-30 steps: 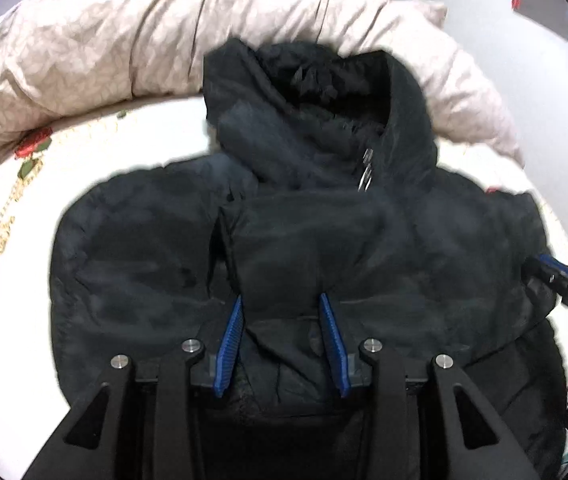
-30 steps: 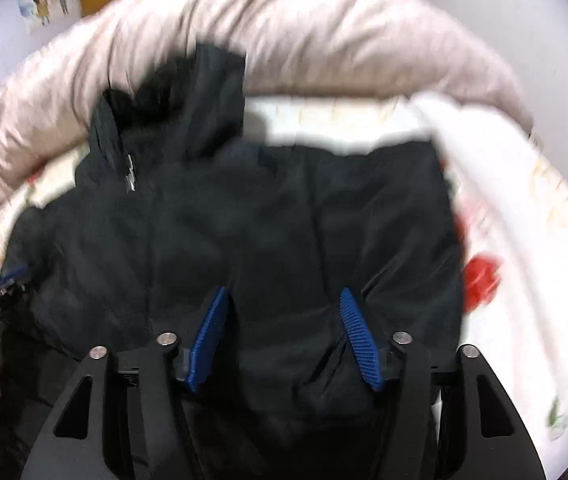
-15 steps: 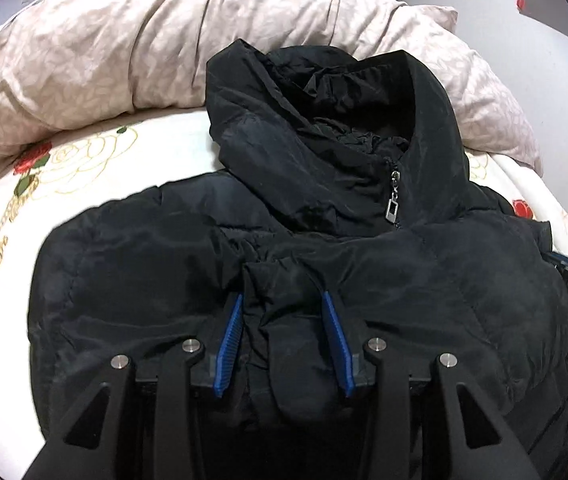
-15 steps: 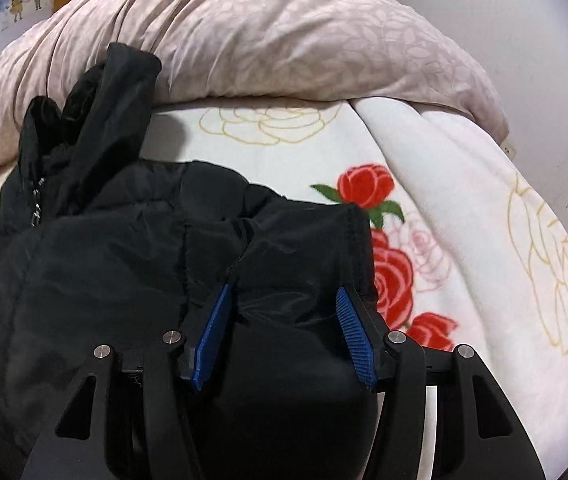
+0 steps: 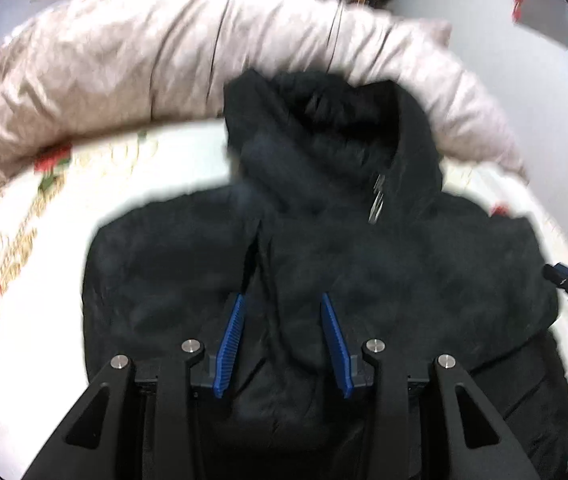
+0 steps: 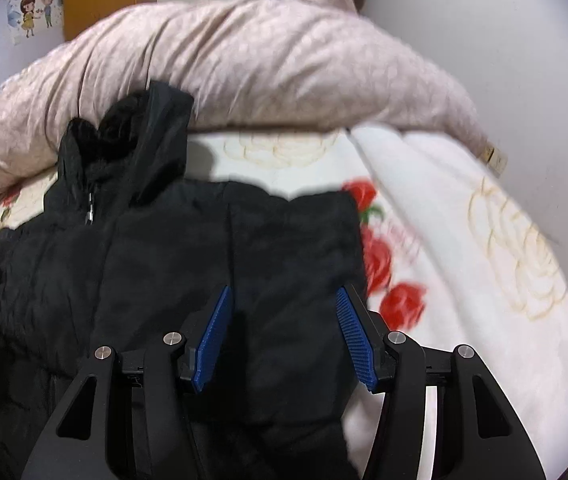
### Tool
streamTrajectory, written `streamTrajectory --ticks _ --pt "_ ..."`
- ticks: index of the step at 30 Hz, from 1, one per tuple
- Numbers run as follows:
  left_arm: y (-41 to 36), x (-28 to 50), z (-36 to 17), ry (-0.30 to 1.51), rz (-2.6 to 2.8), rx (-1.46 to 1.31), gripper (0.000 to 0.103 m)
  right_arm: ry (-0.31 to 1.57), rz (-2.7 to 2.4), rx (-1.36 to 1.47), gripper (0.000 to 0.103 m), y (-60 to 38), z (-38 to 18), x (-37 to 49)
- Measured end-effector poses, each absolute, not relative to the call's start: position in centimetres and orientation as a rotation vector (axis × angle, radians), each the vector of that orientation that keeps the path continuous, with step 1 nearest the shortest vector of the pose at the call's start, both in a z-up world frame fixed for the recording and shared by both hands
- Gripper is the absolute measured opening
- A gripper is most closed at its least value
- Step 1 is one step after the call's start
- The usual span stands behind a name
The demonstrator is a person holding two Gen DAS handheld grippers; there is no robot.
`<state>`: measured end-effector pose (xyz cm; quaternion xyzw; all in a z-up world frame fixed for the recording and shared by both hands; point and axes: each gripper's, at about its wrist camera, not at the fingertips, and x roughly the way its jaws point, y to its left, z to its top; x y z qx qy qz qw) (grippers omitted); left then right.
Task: Fold large clothes
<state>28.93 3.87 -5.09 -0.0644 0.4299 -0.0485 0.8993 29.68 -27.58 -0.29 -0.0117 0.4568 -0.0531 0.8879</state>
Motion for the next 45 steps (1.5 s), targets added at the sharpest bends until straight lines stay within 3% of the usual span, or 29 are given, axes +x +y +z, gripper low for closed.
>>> streamTrajectory --ticks 13,22,30,45 --pt "3.1 29.2 -7.0 0.881 -0.089 -0.108 0.044 0.970 -0.118 -0.027 0.055 -27.6 -2.6 30.1" --pt "3.4 26.0 -3.4 0.899 -0.087 -0.128 0.044 0.919 -0.118 -0.015 0.055 -25.6 2.7 26.2" --pt "3.6 18.9 0.1 0.896 -0.109 -0.173 0.052 0.886 -0.071 -0.010 0.055 -21.4 7.1 20.9" --pt "3.1 12.8 5.4 0.854 -0.146 -0.174 0.056 0.846 0.009 -0.041 0.055 -16.1 11.5 16.1"
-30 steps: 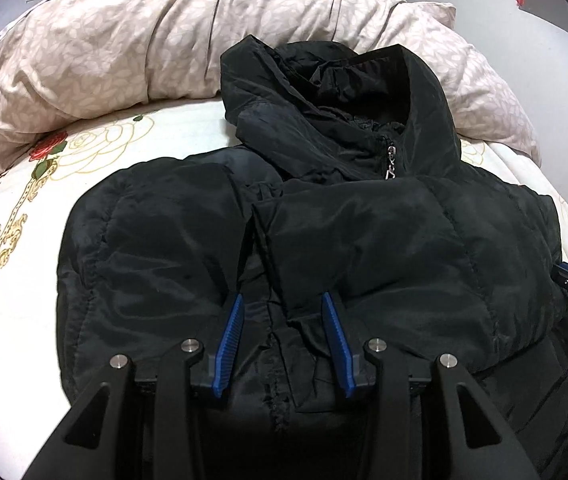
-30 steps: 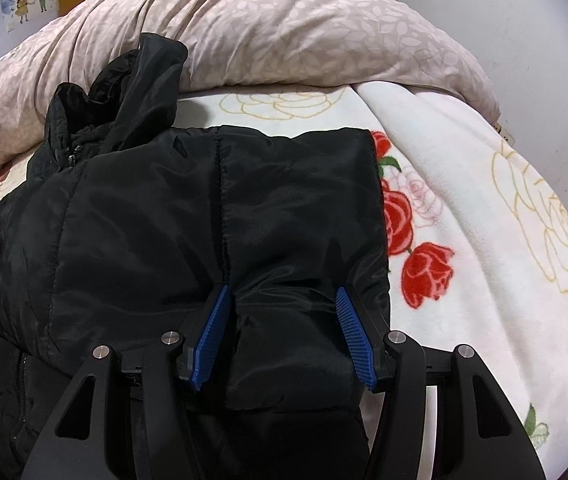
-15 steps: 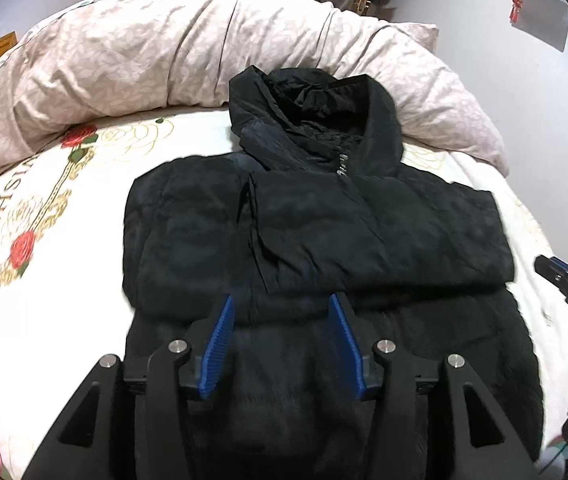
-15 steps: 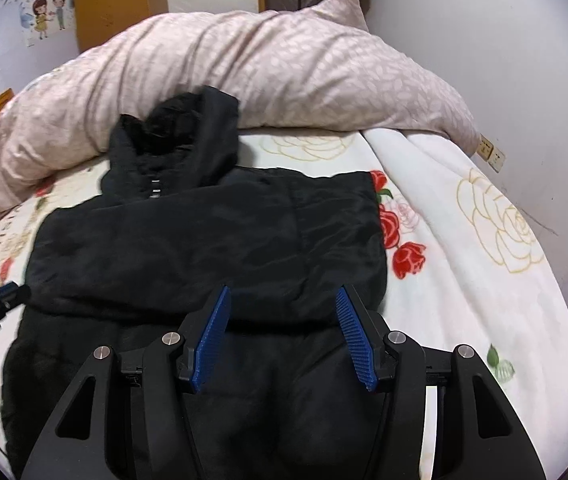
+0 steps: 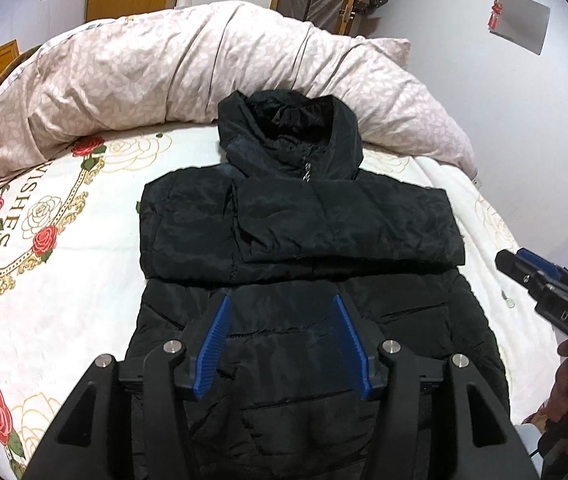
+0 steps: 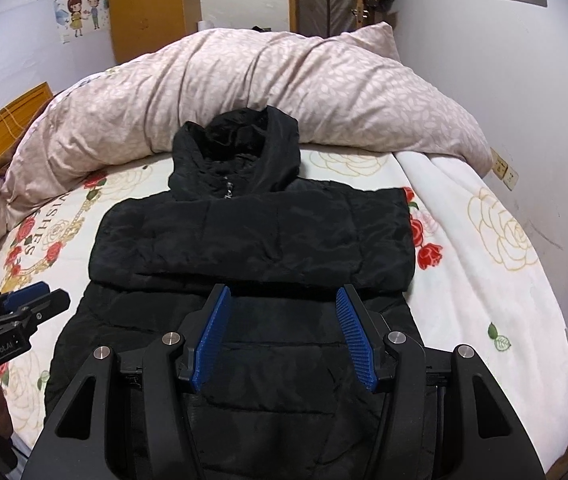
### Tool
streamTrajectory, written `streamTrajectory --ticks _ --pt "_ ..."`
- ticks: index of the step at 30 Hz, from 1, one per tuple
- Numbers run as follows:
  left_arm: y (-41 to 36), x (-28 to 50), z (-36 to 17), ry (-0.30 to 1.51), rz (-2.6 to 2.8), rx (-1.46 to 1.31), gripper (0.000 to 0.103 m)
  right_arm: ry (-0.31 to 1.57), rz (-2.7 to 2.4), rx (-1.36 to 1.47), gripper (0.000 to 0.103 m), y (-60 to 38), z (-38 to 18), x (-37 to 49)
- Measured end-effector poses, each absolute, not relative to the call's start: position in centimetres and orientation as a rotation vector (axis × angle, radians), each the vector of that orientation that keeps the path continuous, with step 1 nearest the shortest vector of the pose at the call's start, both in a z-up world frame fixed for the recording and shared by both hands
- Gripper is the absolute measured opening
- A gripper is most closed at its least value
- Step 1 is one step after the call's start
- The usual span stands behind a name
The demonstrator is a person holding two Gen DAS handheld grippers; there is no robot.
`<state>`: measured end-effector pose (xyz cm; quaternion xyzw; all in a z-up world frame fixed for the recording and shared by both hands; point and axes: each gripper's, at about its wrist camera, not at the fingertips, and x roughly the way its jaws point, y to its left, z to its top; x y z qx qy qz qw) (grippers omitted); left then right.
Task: Fold large clothes
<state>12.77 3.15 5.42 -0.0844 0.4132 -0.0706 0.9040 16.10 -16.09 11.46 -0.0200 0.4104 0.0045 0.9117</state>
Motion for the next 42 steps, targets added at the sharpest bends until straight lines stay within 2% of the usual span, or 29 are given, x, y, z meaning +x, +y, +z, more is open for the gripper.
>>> streamTrajectory --ticks 10,19,28,42 --pt "2.8 14.5 5.9 0.844 -0.158 -0.181 0.056 0.844 0.015 -0.061 0.056 -15.6 11.4 17.3" --pt "3.2 19.7 4.2 0.876 -0.147 -0.176 0.058 0.873 0.038 -0.076 0.056 -15.4 9.3 21.7" --pt "5.3 29.4 2.4 0.914 -0.112 -0.178 0.058 0.907 0.087 -0.060 0.056 -16.4 7.1 30.7" --pt "8.3 45.7 1.0 0.899 -0.040 -0.144 0.069 0.933 0.108 0.001 0.057 -18.4 4.7 48.5"
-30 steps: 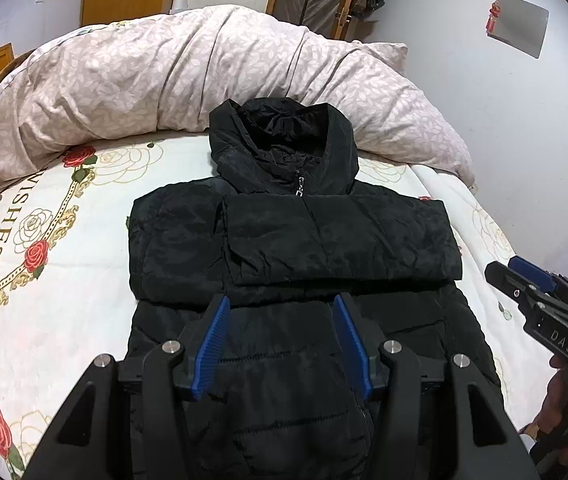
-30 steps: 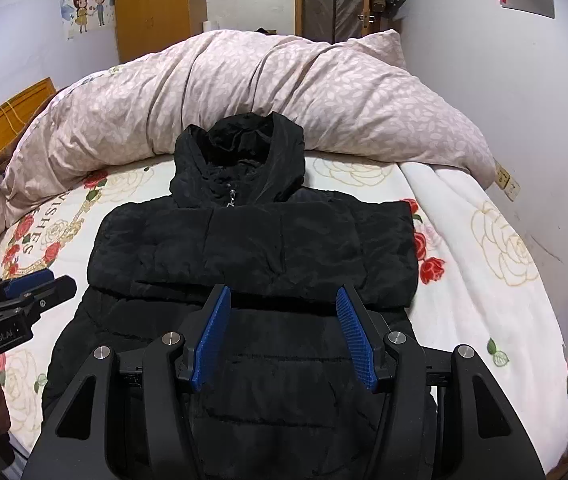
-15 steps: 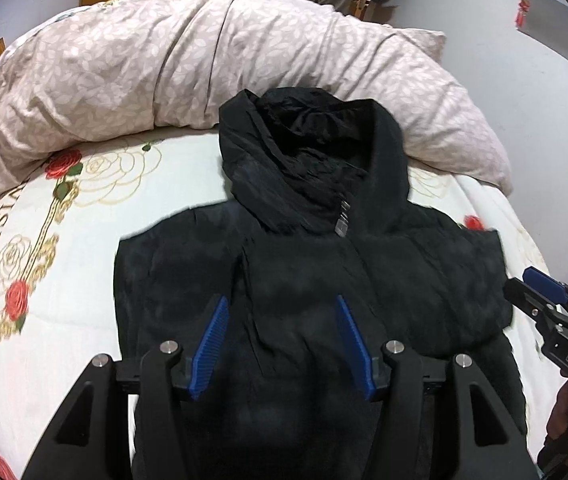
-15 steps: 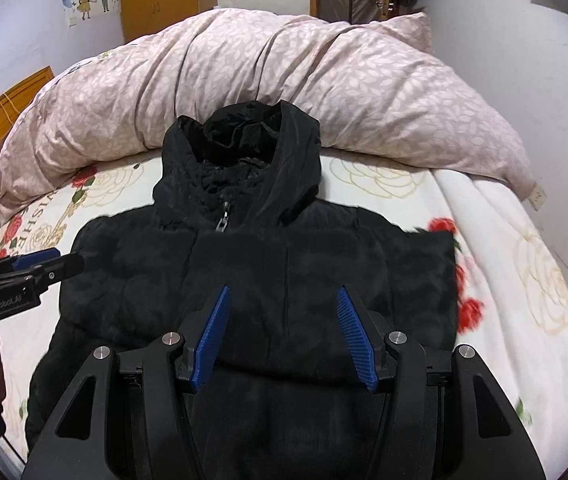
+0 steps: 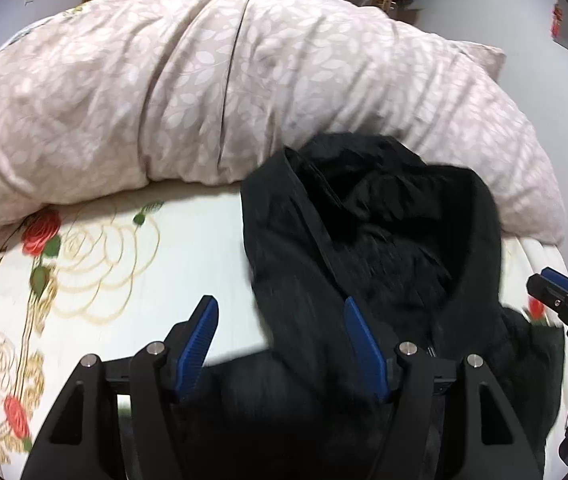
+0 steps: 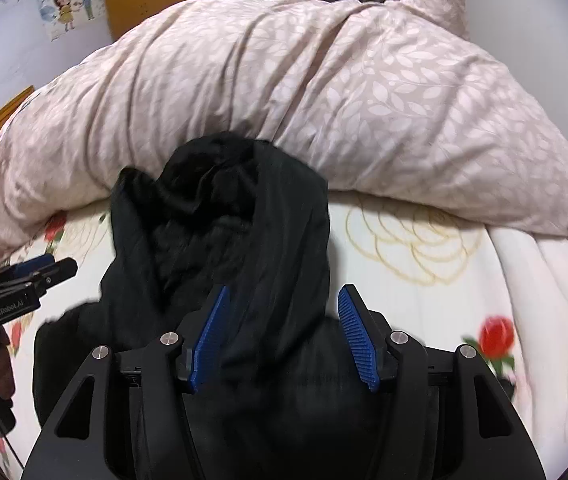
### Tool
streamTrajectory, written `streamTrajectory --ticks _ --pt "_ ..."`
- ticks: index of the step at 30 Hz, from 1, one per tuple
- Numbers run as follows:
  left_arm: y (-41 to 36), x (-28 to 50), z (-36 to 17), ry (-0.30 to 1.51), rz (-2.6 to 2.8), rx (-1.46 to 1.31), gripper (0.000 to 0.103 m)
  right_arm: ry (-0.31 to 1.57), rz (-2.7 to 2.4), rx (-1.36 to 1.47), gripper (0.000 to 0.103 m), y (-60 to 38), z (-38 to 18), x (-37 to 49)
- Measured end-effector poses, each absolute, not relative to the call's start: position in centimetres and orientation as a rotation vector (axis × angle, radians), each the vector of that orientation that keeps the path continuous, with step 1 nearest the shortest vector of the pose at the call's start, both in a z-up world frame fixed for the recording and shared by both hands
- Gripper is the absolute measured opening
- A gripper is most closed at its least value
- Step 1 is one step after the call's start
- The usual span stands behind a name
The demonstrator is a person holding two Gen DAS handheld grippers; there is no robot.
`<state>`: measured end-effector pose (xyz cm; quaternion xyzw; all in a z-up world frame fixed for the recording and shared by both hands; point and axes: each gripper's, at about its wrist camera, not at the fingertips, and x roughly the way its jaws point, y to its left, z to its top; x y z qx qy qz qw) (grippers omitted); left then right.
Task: Fold large clothes
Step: 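Grasp the hood with both tools and lift it toward the hem, then carry the held hood over the jacket body toward the hem with both tools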
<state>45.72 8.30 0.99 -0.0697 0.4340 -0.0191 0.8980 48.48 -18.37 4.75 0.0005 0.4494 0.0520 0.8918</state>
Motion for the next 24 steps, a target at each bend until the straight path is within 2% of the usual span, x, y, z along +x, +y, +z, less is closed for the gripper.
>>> streamTrajectory --ticks 12,13,14,15,16,17,19,24 --pt "8.2 55.4 -1.3 0.861 0.005 -0.106 0.071 0.917 0.107 -0.103 0.058 -16.9 2.9 57.6" --pt "8.1 55.8 -1.5 0.861 0.002 -0.098 0.065 0.925 0.099 -0.126 0.058 -16.6 2.6 58.1" --pt "8.1 56.0 -1.8 0.859 -0.012 -0.097 0.044 0.937 0.089 -0.152 0.058 -16.3 2.2 58.6" --pt "8.0 56.2 -2.0 0.864 -0.019 -0.097 0.034 0.938 0.082 -0.160 0.053 -16.3 2.1 58.8" --pt "8.0 56.2 -2.1 0.867 -0.029 -0.105 0.016 0.937 0.081 -0.158 0.030 -16.3 2.2 58.9" --pt "8.0 56.0 -2.3 0.873 -0.044 -0.113 0.010 0.938 0.085 -0.148 0.018 -16.3 2.3 58.7" --pt "8.0 55.4 -2.2 0.858 -0.041 -0.101 0.008 0.918 0.098 -0.137 0.012 -16.5 2.8 57.9" --pt "9.0 52.4 -0.1 0.815 -0.040 -0.164 0.007 0.857 0.108 -0.104 0.011 -17.6 5.8 54.1"
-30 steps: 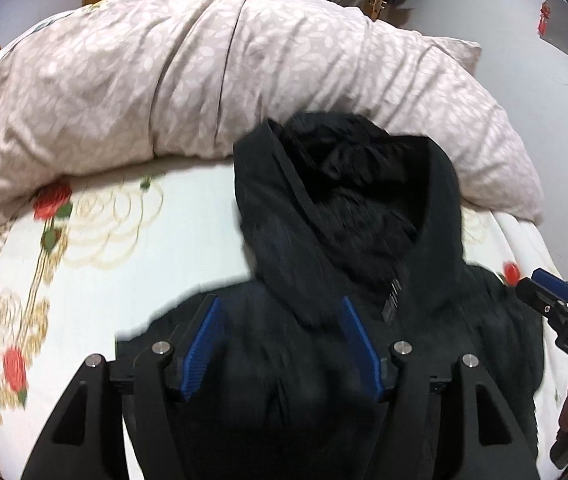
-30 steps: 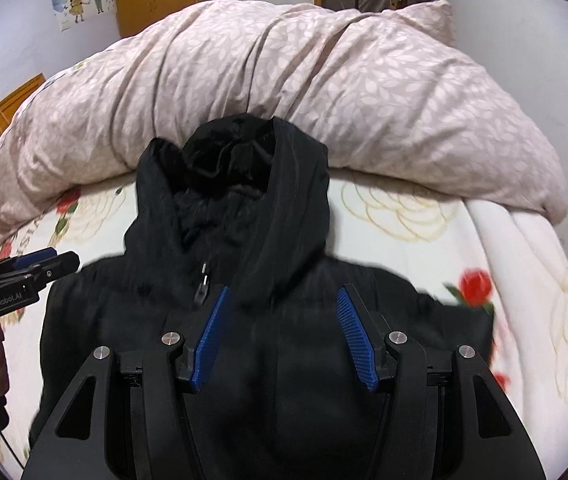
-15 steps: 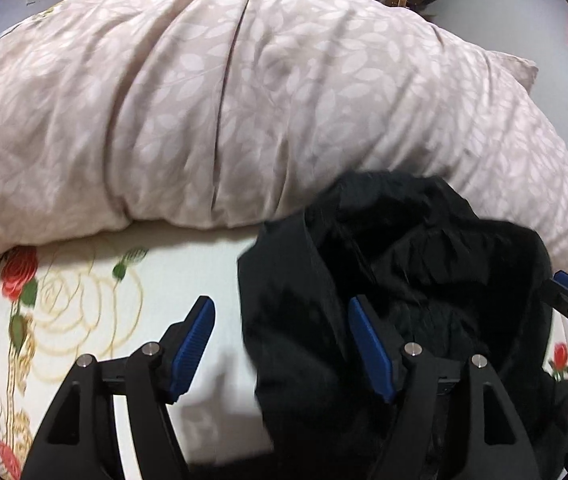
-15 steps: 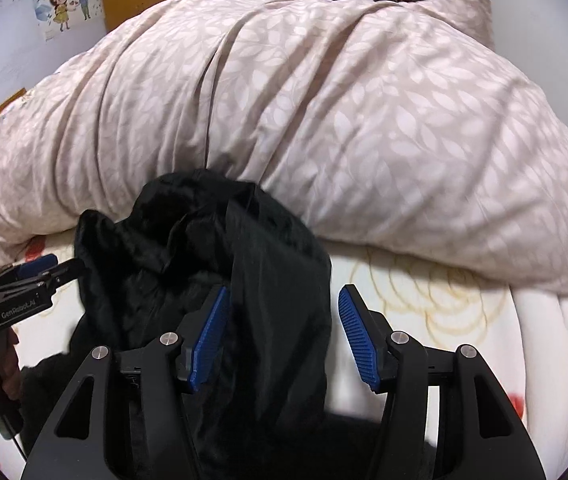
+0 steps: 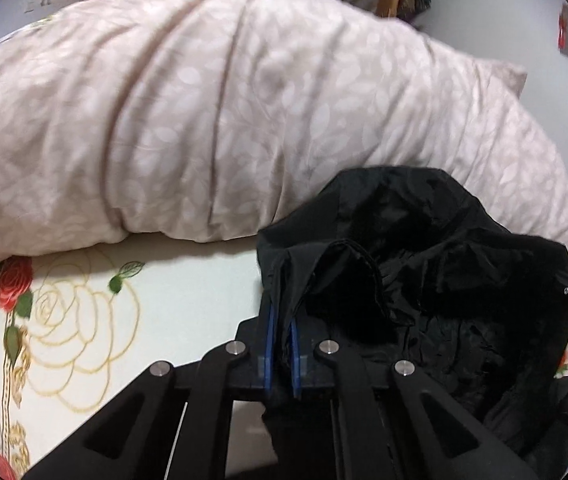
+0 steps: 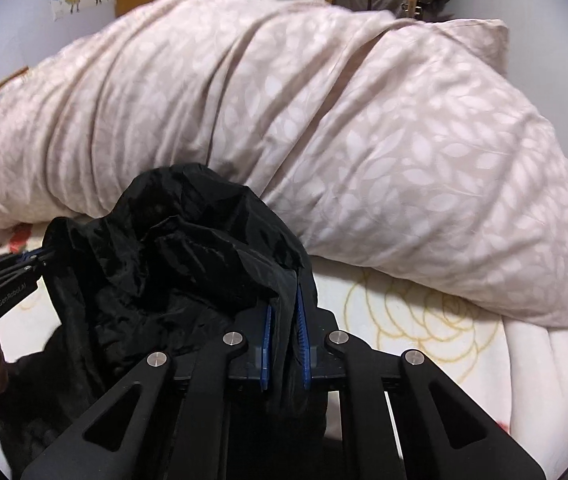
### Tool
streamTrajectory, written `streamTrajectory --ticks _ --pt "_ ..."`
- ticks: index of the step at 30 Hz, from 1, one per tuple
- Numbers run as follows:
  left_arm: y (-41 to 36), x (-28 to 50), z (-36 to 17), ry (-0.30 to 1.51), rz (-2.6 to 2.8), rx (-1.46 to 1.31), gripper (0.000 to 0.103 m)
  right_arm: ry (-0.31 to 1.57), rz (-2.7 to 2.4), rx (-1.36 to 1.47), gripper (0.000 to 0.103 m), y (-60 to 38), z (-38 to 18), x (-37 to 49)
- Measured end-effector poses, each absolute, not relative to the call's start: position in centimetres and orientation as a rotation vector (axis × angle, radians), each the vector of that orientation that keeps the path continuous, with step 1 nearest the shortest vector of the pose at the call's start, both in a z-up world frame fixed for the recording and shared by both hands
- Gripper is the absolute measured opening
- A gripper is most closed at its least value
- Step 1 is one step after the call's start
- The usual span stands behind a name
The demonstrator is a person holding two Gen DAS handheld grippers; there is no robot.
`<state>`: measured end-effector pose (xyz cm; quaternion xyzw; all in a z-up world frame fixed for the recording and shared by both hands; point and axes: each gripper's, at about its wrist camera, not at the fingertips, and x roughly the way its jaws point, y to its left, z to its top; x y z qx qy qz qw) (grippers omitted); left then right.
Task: Fold large clothes
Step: 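Carry the held hood over the jacket body toward the hem with both tools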
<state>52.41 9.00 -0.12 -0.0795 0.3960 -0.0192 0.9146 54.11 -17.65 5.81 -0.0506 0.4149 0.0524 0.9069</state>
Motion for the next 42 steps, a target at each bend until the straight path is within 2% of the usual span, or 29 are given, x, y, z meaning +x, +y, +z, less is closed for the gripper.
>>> streamTrajectory --ticks 6,14,19,27,32,36,38,40,42 --pt "9.6 46.8 4.6 0.740 -0.074 -0.217 0.007 0.795 0.137 -0.028 0.011 -19.0 10.1 48.3" --pt "9.6 36.6 8.8 0.648 -0.156 -0.259 0.007 0.775 0.139 0.098 0.011 -21.2 11.5 39.2" --pt "8.8 31.1 7.1 0.666 -0.172 -0.273 0.007 0.829 0.123 0.135 0.011 -22.1 9.3 33.9" --pt "9.1 25.9 0.5 0.806 -0.111 -0.309 0.009 0.957 0.085 0.191 0.011 -23.2 3.8 29.4" --pt "9.0 24.1 -2.1 0.877 -0.079 -0.308 0.017 1.020 0.083 0.218 0.012 -23.6 2.2 28.3" --pt "9.8 22.1 -2.2 0.896 -0.077 -0.323 0.023 1.044 0.075 0.247 0.024 -24.4 2.5 27.1" --pt "10.4 20.9 -1.8 0.892 -0.074 -0.342 0.035 1.045 0.073 0.278 0.031 -24.9 2.9 26.4" --pt "11.0 19.8 -1.1 0.867 -0.053 -0.357 0.040 1.018 0.101 0.345 0.040 -25.2 4.0 25.7" --pt "11.7 19.7 0.1 0.823 -0.050 -0.398 0.051 0.990 0.131 0.397 0.046 -24.9 4.8 25.9"
